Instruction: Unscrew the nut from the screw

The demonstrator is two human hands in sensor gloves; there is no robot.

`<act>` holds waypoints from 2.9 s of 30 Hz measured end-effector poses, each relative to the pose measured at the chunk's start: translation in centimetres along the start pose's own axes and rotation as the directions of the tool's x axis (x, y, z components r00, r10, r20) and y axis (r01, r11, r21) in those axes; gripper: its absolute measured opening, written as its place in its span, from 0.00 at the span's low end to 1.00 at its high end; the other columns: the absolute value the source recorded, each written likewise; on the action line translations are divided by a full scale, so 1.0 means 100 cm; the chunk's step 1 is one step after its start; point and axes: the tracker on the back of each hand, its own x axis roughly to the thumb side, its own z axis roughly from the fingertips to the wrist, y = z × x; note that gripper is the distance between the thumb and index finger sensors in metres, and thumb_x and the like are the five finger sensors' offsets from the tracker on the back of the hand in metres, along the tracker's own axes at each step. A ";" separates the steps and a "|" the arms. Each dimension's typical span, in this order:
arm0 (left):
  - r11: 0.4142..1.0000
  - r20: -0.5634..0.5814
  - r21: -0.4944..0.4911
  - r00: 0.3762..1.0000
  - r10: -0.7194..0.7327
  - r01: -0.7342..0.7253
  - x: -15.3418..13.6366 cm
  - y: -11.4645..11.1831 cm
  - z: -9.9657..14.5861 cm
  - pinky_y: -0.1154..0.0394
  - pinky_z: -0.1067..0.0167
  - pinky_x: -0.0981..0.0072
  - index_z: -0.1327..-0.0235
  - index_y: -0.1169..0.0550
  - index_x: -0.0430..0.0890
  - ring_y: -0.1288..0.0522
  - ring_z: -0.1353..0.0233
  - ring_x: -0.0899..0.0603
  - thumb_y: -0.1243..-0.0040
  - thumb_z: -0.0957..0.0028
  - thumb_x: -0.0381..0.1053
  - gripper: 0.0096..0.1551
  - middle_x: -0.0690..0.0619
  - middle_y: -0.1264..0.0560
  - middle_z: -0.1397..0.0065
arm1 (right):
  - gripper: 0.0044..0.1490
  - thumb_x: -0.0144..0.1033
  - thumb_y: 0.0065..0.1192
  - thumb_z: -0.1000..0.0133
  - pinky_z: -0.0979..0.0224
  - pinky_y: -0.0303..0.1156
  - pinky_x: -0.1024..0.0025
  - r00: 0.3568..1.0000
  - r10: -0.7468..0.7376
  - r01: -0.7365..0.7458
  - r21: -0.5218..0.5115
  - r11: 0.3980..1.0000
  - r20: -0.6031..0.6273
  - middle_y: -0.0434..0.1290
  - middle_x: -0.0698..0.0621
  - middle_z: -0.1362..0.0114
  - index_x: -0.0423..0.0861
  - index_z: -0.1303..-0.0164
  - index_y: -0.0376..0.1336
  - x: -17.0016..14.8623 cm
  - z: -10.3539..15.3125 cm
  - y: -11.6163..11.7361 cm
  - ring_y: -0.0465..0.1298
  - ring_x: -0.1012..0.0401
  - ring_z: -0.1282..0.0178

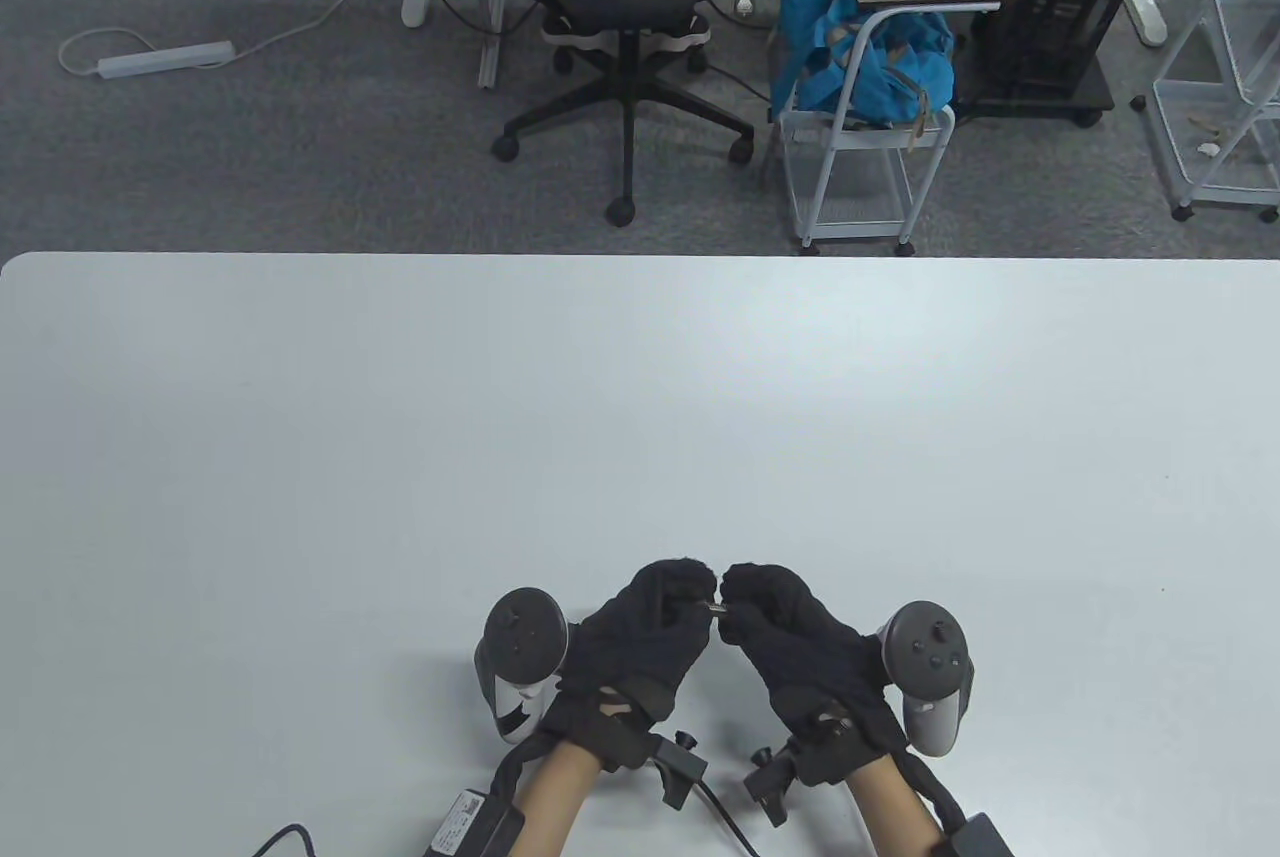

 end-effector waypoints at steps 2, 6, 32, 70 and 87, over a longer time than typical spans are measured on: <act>1.000 0.000 0.002 1.000 0.008 -0.008 0.000 0.000 0.000 0.21 0.46 0.42 0.36 0.23 0.50 0.18 0.52 0.44 0.34 0.48 0.53 0.26 0.42 0.20 0.39 | 0.29 0.40 0.64 0.40 0.32 0.70 0.38 1.000 0.003 -0.003 -0.008 1.000 0.014 0.73 0.42 0.33 0.49 0.28 0.64 0.001 0.000 0.000 0.75 0.44 0.39; 0.999 -0.002 0.016 1.000 0.028 -0.028 0.000 0.002 0.001 0.21 0.46 0.42 0.36 0.23 0.50 0.18 0.53 0.45 0.34 0.48 0.53 0.26 0.42 0.20 0.39 | 0.29 0.39 0.65 0.40 0.31 0.68 0.37 1.000 -0.016 0.015 0.006 1.000 0.018 0.70 0.42 0.29 0.52 0.27 0.64 0.002 0.000 0.000 0.73 0.43 0.35; 0.999 0.000 0.009 0.999 0.042 -0.042 0.003 0.002 0.001 0.20 0.48 0.43 0.37 0.23 0.50 0.17 0.55 0.46 0.34 0.48 0.55 0.27 0.43 0.19 0.40 | 0.30 0.41 0.65 0.40 0.34 0.72 0.39 0.999 -0.001 0.002 -0.011 1.000 0.048 0.74 0.43 0.35 0.49 0.27 0.64 0.006 0.002 0.001 0.77 0.45 0.41; 0.999 0.003 0.025 0.999 0.039 -0.039 0.004 0.002 0.002 0.19 0.49 0.44 0.37 0.21 0.48 0.17 0.56 0.46 0.34 0.48 0.56 0.27 0.43 0.18 0.42 | 0.28 0.40 0.65 0.41 0.33 0.71 0.39 0.999 0.002 0.000 -0.022 1.000 0.054 0.73 0.44 0.33 0.50 0.29 0.65 0.008 0.003 0.000 0.76 0.45 0.39; 1.000 0.045 -0.009 0.999 0.012 -0.011 0.005 0.000 0.001 0.21 0.44 0.41 0.35 0.22 0.52 0.17 0.50 0.44 0.32 0.48 0.51 0.26 0.42 0.21 0.35 | 0.38 0.56 0.51 0.37 0.53 0.80 0.47 0.980 -0.118 0.121 0.009 0.993 -0.161 0.84 0.48 0.59 0.33 0.40 0.69 -0.011 0.002 0.000 0.84 0.51 0.65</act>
